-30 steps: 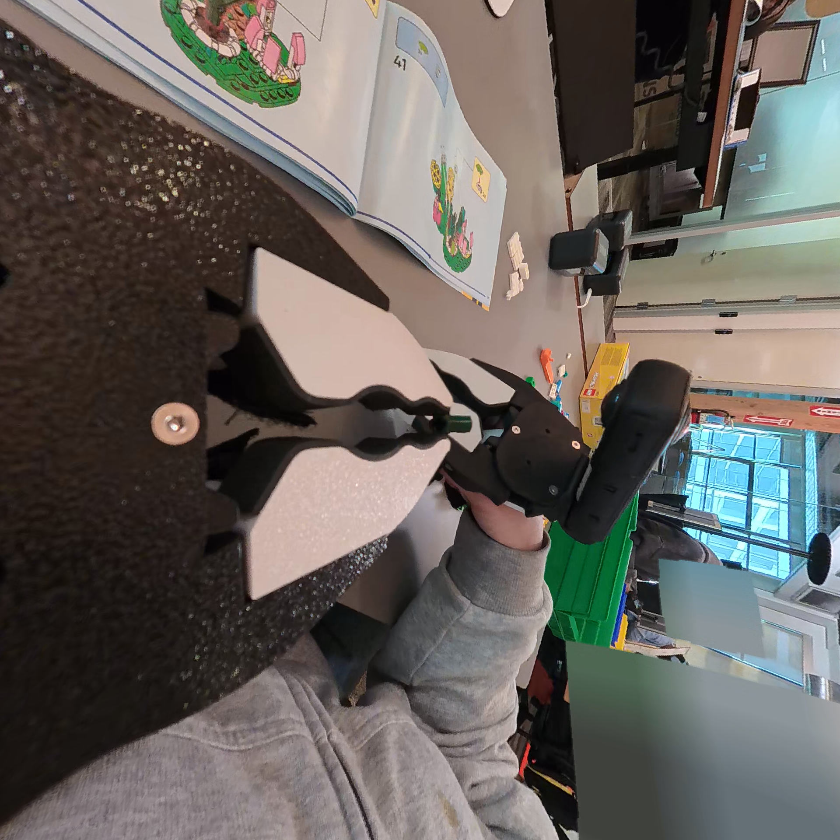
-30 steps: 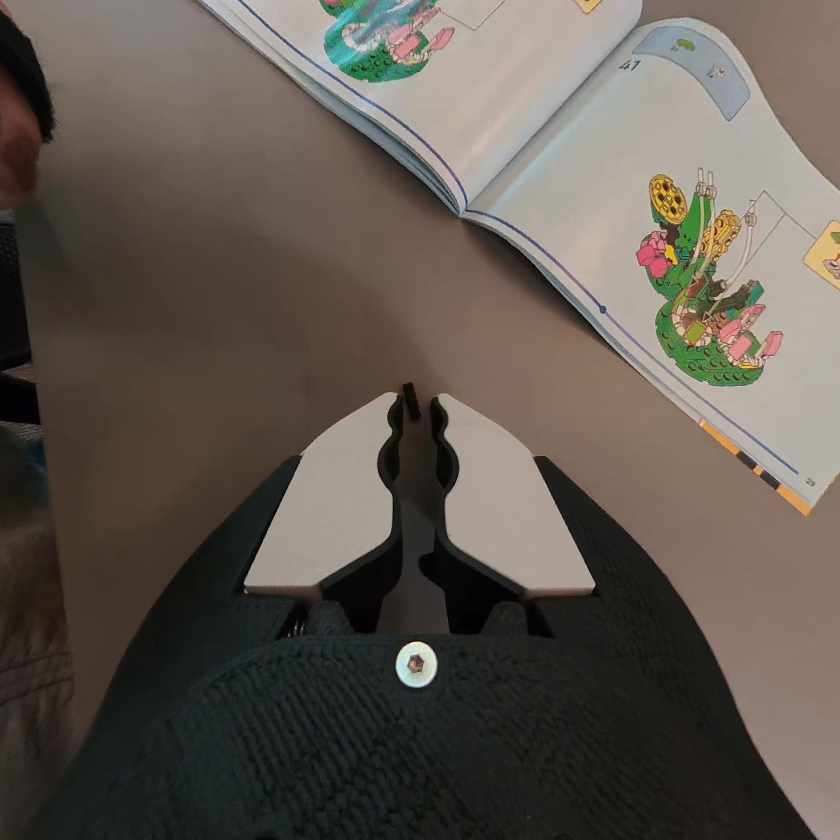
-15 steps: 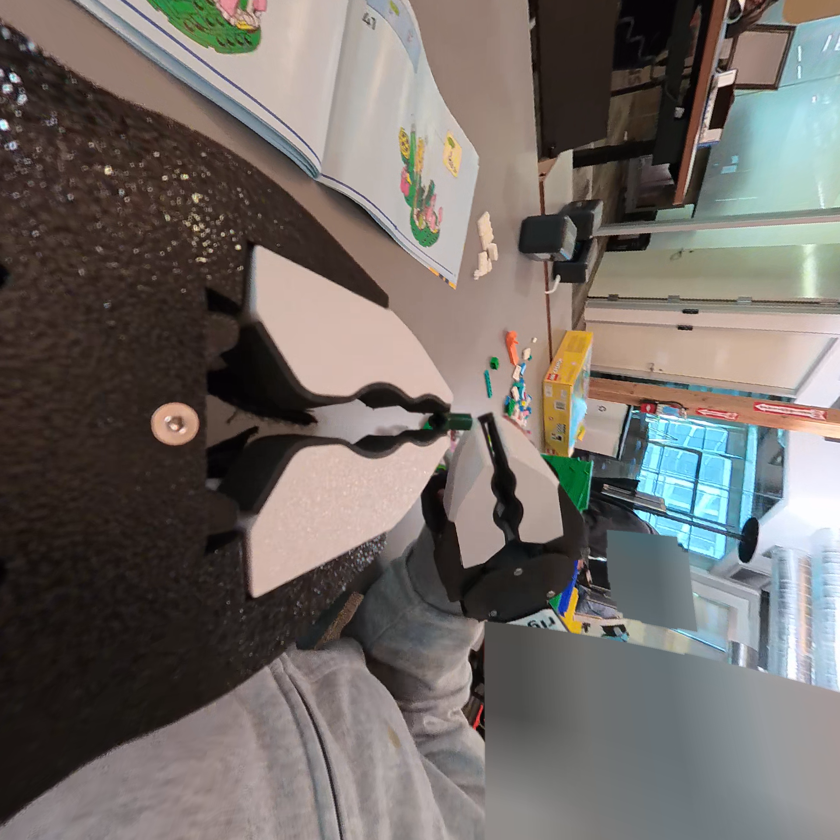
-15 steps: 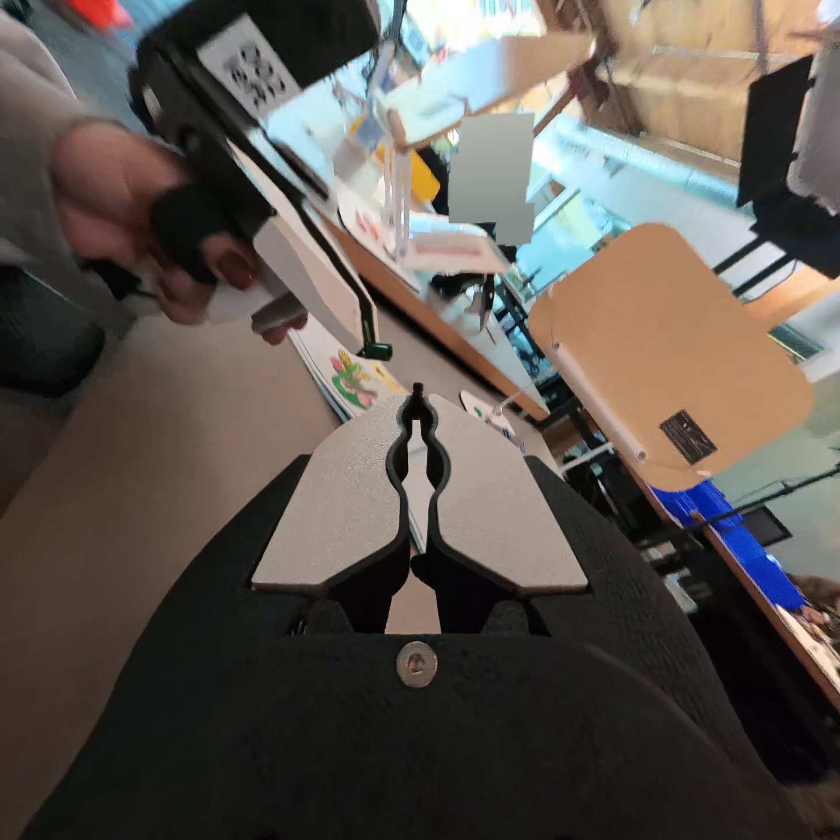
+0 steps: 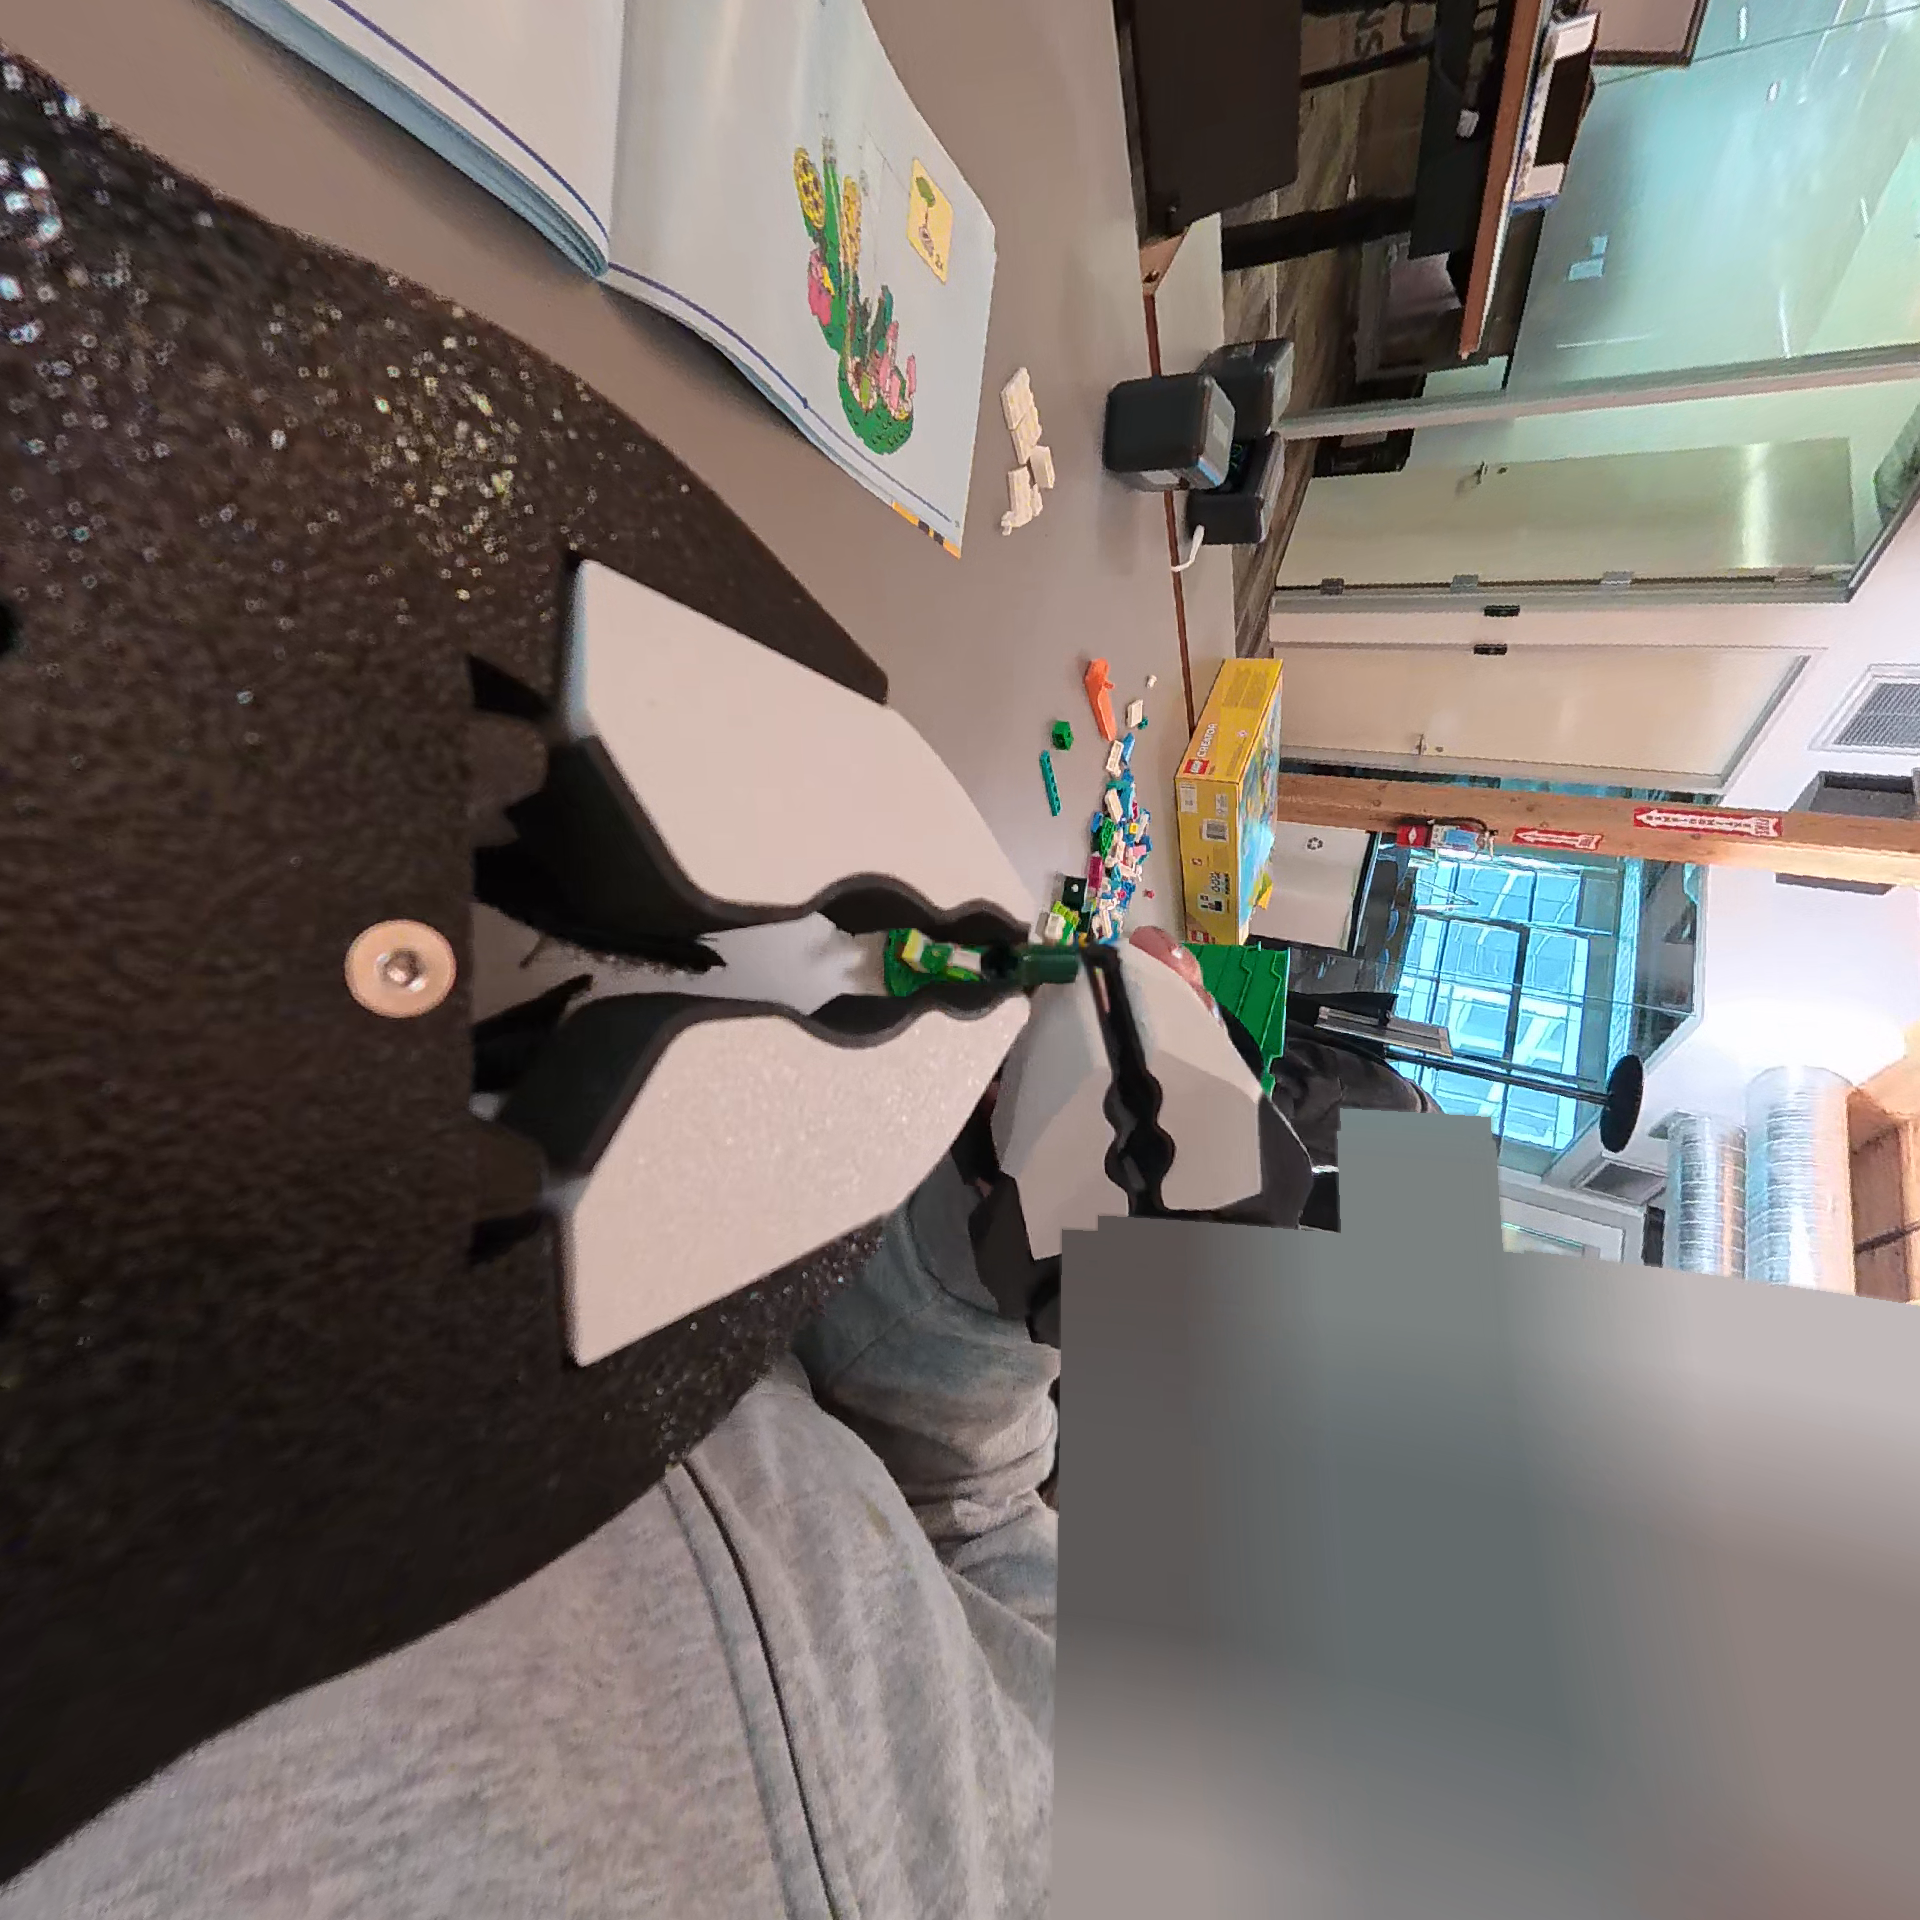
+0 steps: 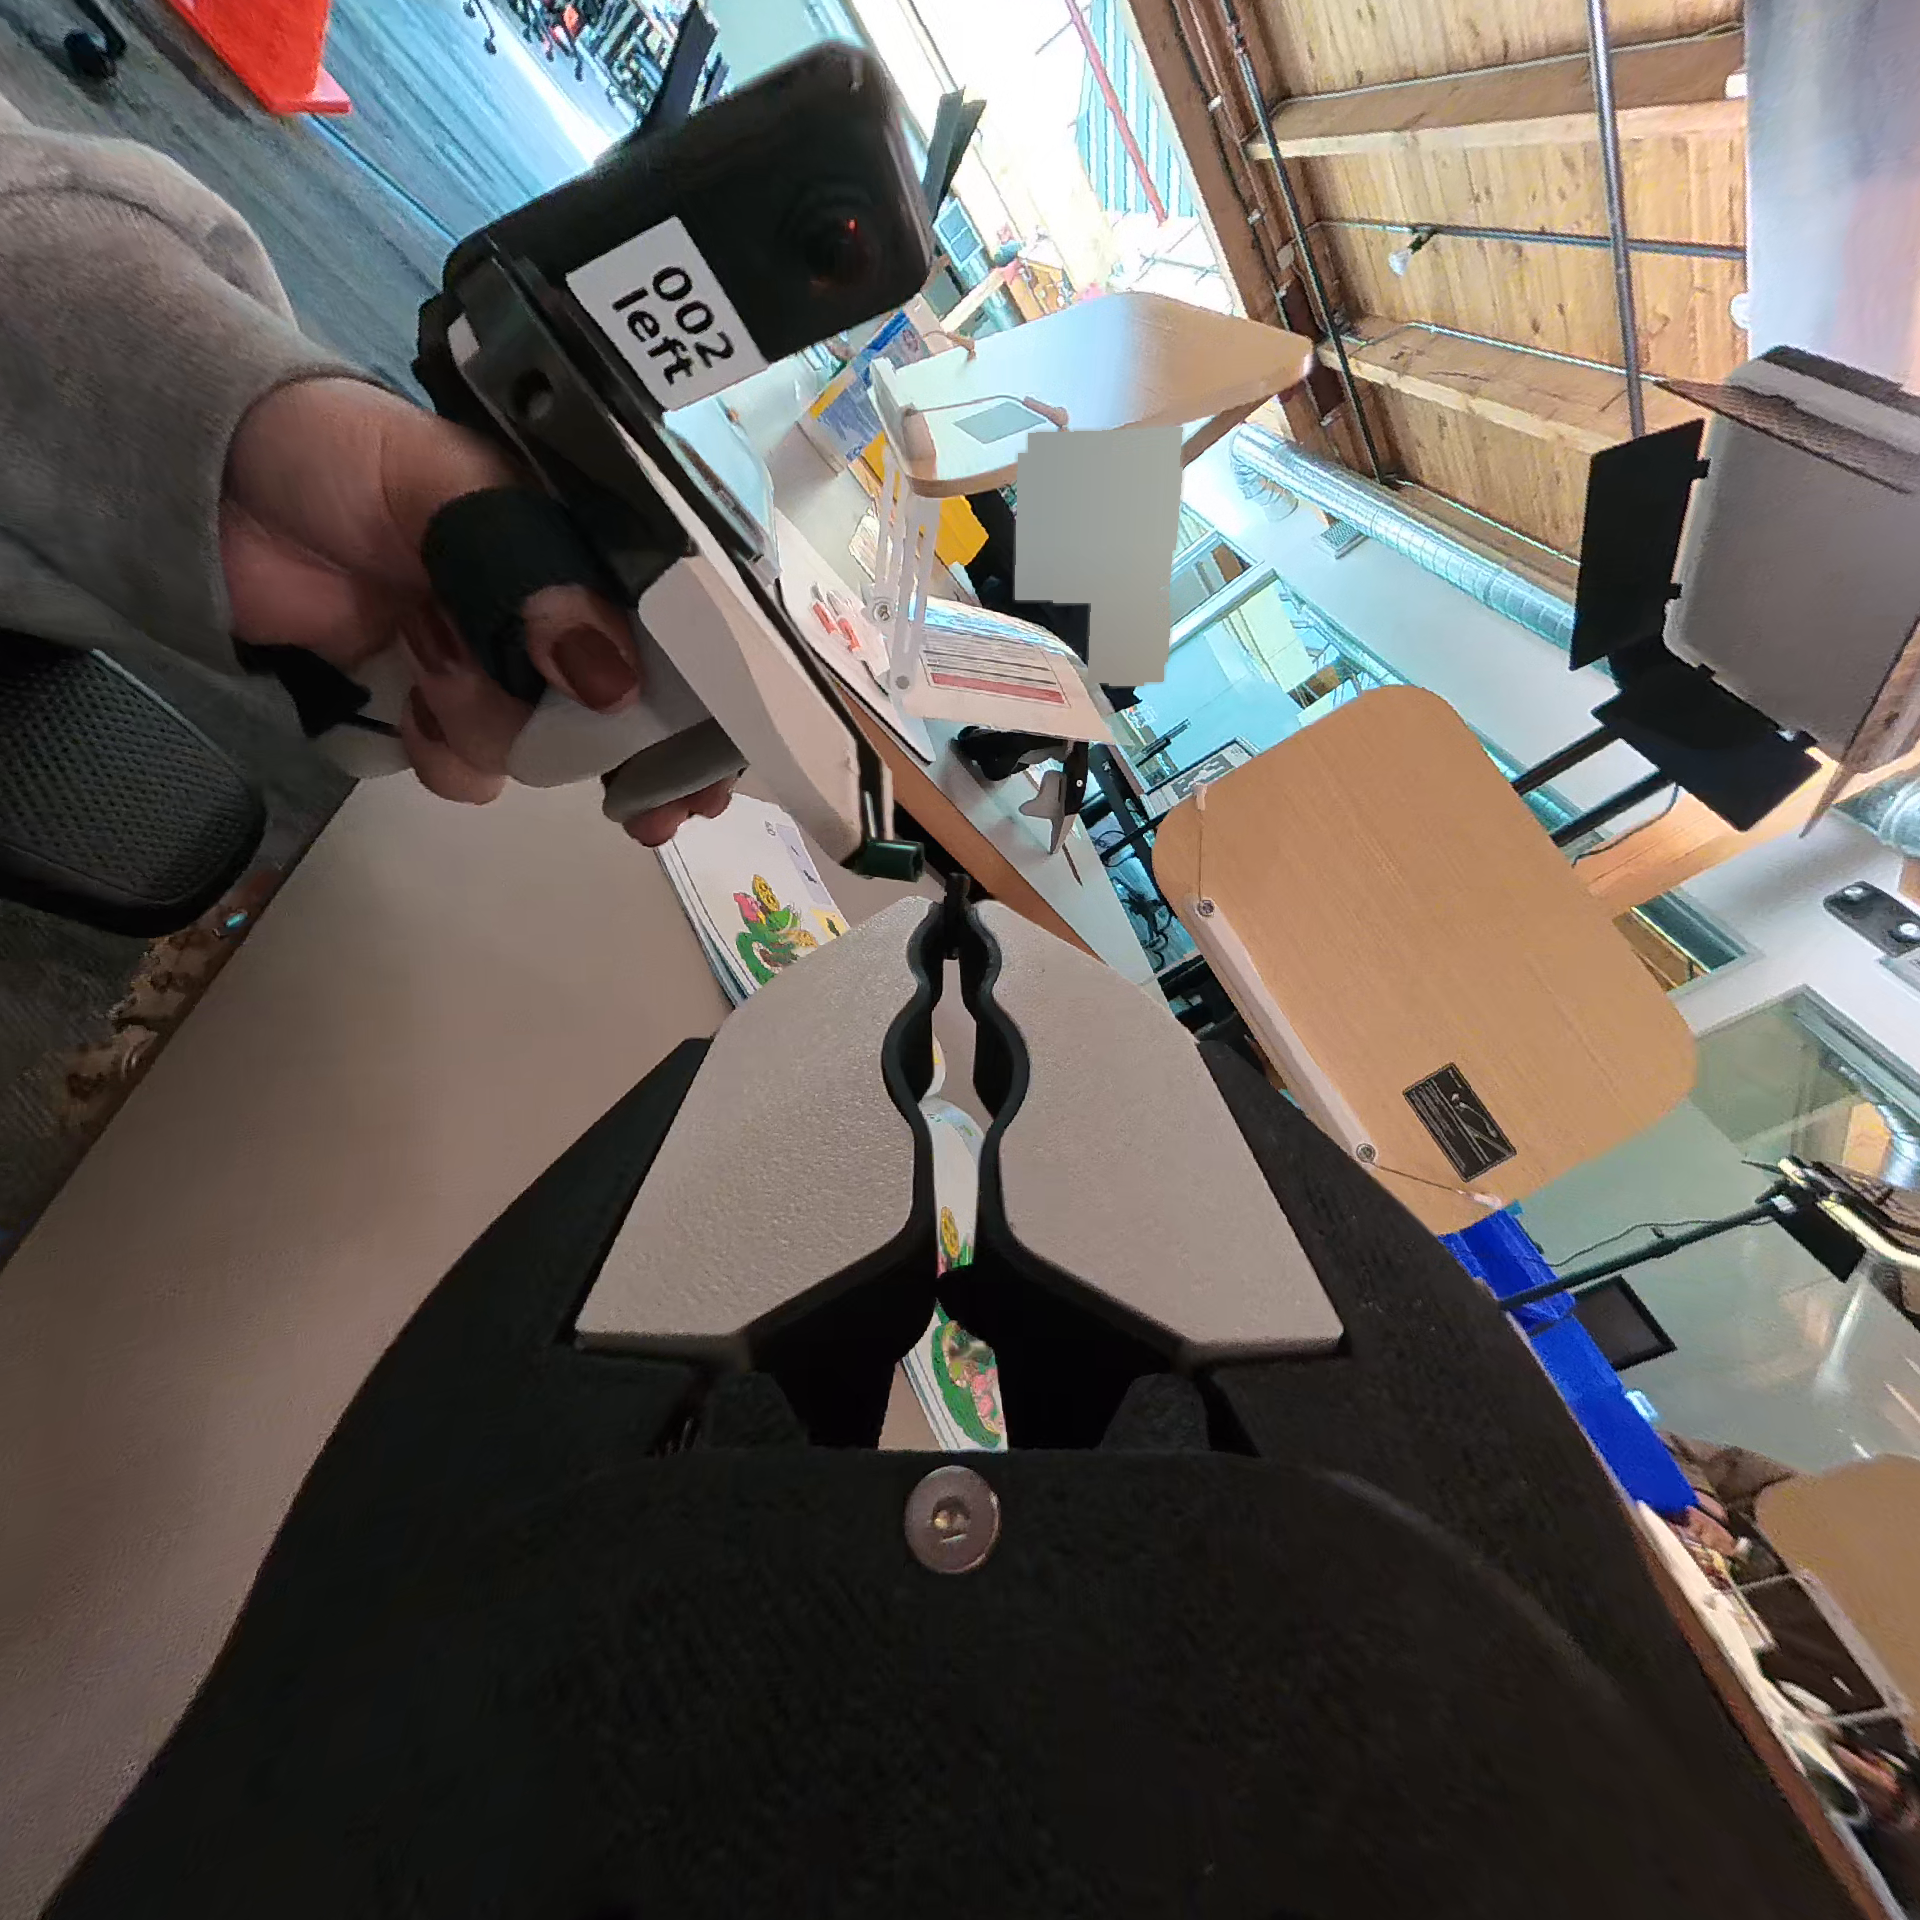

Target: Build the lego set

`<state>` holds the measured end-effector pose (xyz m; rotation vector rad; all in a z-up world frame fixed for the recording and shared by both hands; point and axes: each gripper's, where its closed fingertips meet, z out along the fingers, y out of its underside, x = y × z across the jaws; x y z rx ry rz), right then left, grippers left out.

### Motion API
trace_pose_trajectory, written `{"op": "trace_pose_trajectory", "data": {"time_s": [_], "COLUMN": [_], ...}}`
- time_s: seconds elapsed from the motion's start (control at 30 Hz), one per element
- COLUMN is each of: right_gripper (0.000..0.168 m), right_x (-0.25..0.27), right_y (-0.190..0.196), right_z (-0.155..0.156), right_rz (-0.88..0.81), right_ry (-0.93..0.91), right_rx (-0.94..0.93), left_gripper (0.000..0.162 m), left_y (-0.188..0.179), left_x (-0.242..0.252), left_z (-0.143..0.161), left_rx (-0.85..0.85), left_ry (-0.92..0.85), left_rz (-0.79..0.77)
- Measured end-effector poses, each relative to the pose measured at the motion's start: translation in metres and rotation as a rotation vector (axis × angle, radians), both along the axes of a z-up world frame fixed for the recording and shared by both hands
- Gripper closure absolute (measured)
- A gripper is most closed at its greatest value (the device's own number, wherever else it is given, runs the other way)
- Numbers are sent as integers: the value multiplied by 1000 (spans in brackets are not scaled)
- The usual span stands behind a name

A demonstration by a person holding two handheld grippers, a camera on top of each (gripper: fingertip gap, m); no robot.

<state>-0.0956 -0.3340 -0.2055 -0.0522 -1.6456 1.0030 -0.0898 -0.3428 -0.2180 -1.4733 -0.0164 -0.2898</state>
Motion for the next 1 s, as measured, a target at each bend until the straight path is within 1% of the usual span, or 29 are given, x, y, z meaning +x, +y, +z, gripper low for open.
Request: {"op": "trace_pose_trajectory", "data": {"time_s": [0.27,0.73,0.83,1.0], "right_gripper": [168,168,168,168], "right_x": [3,5,5,4], "right_y": [-5,-7,-6,-2], "right_z": [-3,-7,-10,-17], "right_rz": [-19,-13,-34,-85], "right_ry": [25,37,76,184], "right_rx": [155,204,298,577], "left_gripper": [155,155,155,155], "left_y": [-2,-1,0,2], "left_x": [1,3,2,1], "left_z": [1,-2,-5,-13], "left_rx": [16,0,-19,-67], "left_ry": [50,80,103,160], "left_rz": [16,23,35,66]}}
